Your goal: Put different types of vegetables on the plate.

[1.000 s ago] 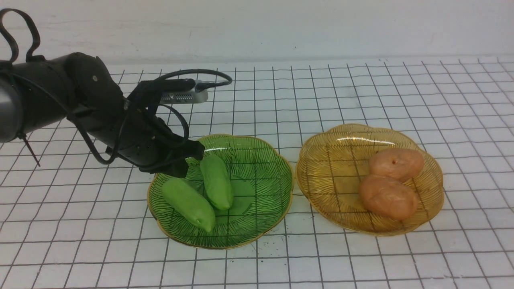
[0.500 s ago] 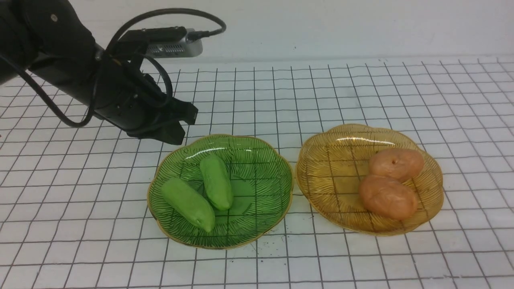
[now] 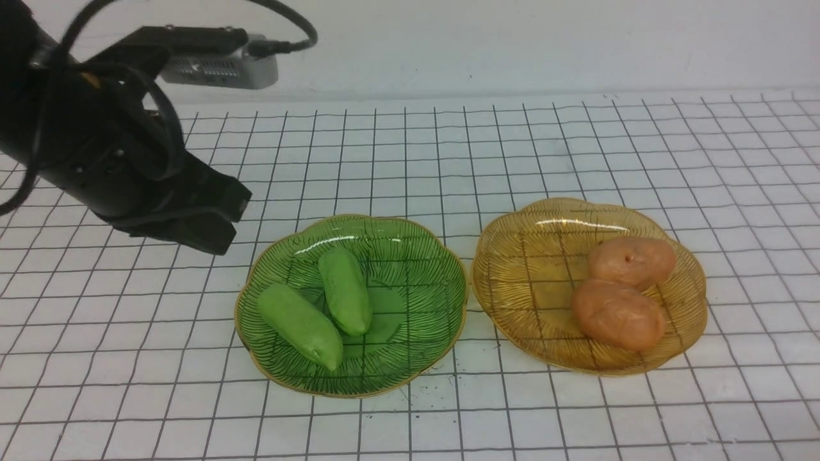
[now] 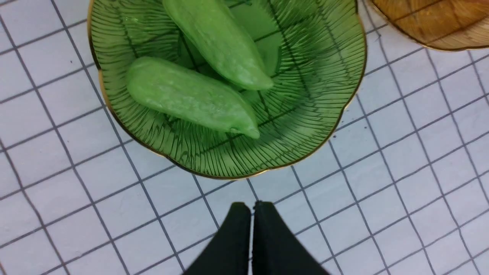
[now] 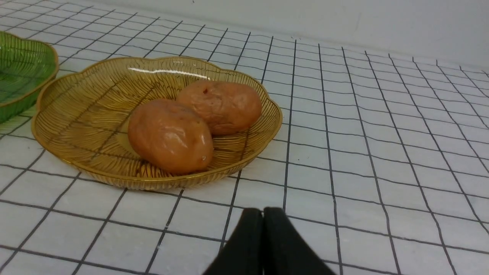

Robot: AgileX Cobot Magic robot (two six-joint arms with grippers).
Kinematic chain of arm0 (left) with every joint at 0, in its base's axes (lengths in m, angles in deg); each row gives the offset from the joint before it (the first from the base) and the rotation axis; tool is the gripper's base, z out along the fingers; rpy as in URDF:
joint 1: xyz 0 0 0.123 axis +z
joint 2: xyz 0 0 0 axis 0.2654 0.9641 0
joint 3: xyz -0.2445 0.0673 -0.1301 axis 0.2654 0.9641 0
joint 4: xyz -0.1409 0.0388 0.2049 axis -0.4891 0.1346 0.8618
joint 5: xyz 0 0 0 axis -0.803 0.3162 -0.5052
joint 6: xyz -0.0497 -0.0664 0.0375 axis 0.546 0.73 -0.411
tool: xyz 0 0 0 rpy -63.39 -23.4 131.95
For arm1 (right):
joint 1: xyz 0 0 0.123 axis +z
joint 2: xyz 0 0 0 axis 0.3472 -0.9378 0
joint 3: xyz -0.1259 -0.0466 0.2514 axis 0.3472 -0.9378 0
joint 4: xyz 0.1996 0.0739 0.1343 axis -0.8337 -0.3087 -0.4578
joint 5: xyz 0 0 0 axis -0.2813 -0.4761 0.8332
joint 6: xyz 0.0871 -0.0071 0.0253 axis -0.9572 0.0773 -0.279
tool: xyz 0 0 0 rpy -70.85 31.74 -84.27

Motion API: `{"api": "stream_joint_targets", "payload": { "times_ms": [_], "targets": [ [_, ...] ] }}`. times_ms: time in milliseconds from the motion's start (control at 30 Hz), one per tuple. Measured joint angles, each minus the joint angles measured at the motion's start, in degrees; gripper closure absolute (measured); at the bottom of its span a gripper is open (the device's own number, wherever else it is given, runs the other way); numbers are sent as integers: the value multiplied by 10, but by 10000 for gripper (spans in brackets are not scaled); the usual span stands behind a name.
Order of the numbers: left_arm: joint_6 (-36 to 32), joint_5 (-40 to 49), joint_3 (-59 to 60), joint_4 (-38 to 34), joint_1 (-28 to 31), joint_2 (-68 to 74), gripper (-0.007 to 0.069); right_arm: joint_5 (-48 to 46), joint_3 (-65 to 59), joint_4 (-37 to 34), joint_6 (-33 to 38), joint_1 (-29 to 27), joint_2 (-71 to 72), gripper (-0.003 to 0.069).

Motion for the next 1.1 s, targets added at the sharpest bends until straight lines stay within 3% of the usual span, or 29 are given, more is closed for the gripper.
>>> {"api": "stream_joint_targets", "payload": {
  "times_ms": [267, 500, 667, 900, 1100],
  "targets": [
    [0, 6, 72, 21, 0, -144, 631, 3, 0, 61, 0, 0, 0, 673],
    [10, 3, 189, 21, 0, -281, 631, 3, 0, 68, 0, 0, 0, 674],
    [17, -78, 291, 5, 0, -416, 631, 3, 0, 68, 0, 0, 0, 674],
    [27, -123, 364, -13, 0, -518, 631, 2, 0, 53, -26, 0, 0, 674],
    [28, -295, 478, -76, 0, -583, 631, 1, 0, 48, -31, 0, 0, 674]
  ]
}}
